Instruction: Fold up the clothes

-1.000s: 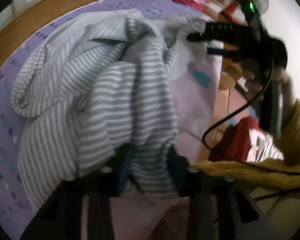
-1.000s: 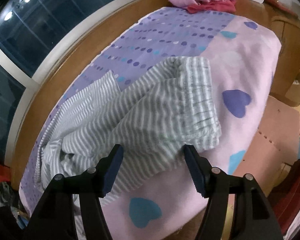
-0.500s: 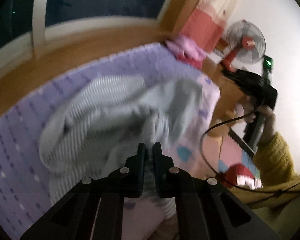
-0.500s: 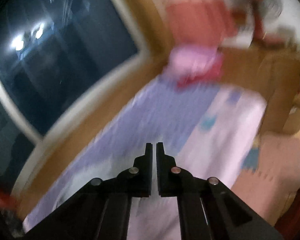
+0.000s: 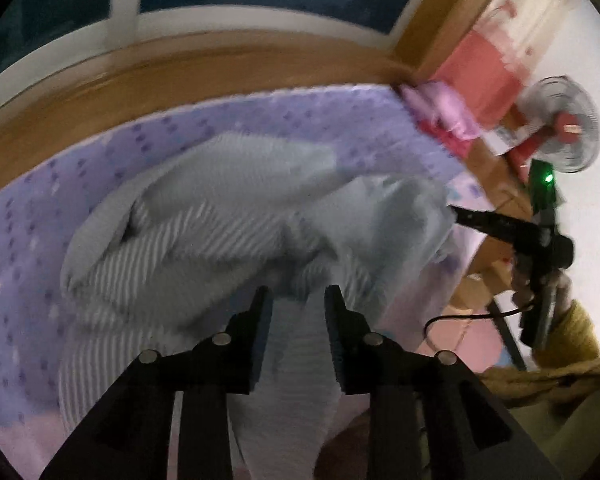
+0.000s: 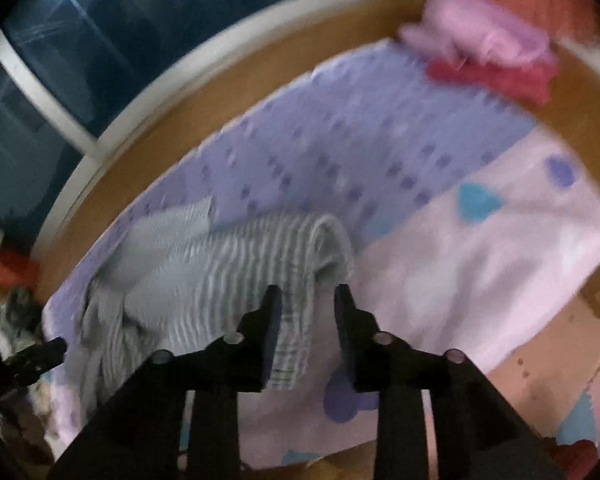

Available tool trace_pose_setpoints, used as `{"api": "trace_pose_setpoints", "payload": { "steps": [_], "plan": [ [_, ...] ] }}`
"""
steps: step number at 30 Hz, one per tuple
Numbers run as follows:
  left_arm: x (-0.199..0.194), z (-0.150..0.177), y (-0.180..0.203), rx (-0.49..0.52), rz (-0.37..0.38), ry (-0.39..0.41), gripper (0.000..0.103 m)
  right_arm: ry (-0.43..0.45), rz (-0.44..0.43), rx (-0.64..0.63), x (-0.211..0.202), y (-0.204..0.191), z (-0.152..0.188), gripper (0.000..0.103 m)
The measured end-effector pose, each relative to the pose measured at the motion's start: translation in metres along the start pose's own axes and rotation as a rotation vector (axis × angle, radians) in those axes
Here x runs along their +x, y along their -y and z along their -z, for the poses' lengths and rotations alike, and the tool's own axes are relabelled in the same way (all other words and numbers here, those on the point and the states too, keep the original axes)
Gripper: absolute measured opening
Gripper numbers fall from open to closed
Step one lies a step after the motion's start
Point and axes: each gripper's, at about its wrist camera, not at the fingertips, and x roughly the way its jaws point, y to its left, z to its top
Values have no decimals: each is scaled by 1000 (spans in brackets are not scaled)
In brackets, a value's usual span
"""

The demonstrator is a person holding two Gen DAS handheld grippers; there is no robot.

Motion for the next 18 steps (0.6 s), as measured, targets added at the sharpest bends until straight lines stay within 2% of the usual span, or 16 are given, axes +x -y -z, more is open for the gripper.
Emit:
{"api": "trace_pose_setpoints", "payload": {
  "steps": [3,5,9,14,18],
  "plan": [
    [-3,25,14,16,-109,-45,28,-20,-70,15,-3,8,12,39],
    [-5,39,23,41,-152,-80,29,-5,-88,26,-11,12,16,46],
    [-3,52,29,53,-112,-110,47,19,-82,-17,-24,9,27,61],
    [16,59,11,-3,-143,-135,47,9,-42,-58,-17,-7,39,62],
    [37,74,-12,-46,-94,-131,47,-6,87,-125,11,-21,47,63]
  ]
}}
